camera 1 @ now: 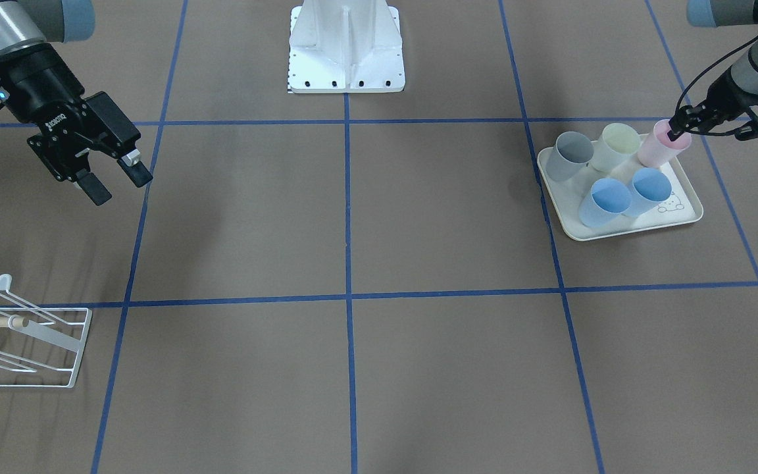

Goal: Transfer IKEA cup to right arm and place on rack

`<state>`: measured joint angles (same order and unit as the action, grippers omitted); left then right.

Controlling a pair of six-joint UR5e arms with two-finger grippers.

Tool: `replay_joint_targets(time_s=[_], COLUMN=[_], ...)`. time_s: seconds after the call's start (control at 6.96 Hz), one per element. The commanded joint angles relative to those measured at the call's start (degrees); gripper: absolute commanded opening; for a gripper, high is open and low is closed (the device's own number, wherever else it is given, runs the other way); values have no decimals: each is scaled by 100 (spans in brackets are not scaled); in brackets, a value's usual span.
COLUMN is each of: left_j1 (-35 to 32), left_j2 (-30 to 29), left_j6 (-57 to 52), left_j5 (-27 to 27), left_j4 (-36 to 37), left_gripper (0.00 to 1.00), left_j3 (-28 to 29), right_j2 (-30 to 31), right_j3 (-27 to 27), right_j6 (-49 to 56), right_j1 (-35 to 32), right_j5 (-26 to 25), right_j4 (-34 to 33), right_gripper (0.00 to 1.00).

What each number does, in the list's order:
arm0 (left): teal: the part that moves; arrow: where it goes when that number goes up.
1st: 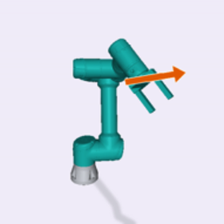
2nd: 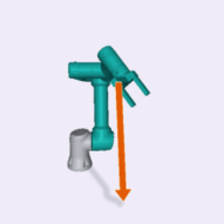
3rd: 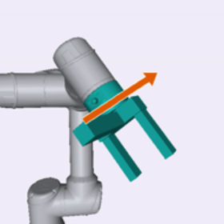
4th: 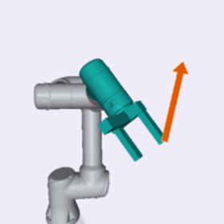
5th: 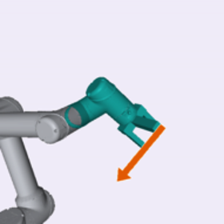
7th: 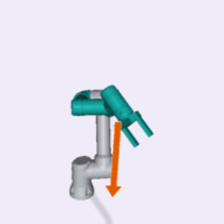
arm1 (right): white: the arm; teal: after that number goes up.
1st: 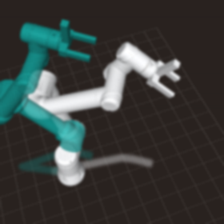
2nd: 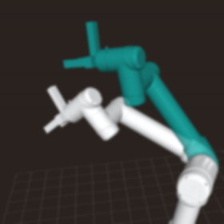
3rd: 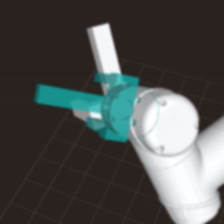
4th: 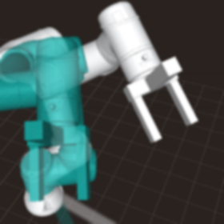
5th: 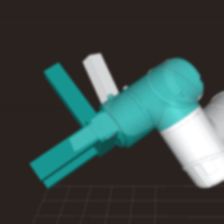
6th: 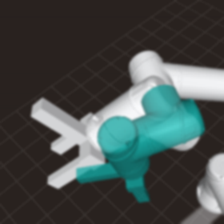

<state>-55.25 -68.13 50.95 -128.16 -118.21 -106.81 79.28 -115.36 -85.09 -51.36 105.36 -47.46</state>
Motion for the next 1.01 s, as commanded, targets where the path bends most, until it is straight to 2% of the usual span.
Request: replay_joint_targets(time_s=[0.0,0.14,0.43,0.57,0.86], left_j1=[6,6,-20,-64,-850], left_j2=[-7,-7,2,2,10], left_j6=[-23,-41,-41,-41,-59], left_j5=[-51,-51,-60,-373,-578], left_j4=[0,0,0,52,70], left_gripper=[25,0,0,0,0], left_j3=[46,63,64,-41,-243], right_j2=[0,-9,-18,-87,-106], right_j3=[-13,-13,-13,-4,-13], right_j6=[1,1,1,1,1], right_j1=[3,3,3,3,3], right_j5=[2,-6,-7,-7,-7], right_j4=[0,0,0,-9,-9], right_gripper=[100,100,100,100,100])
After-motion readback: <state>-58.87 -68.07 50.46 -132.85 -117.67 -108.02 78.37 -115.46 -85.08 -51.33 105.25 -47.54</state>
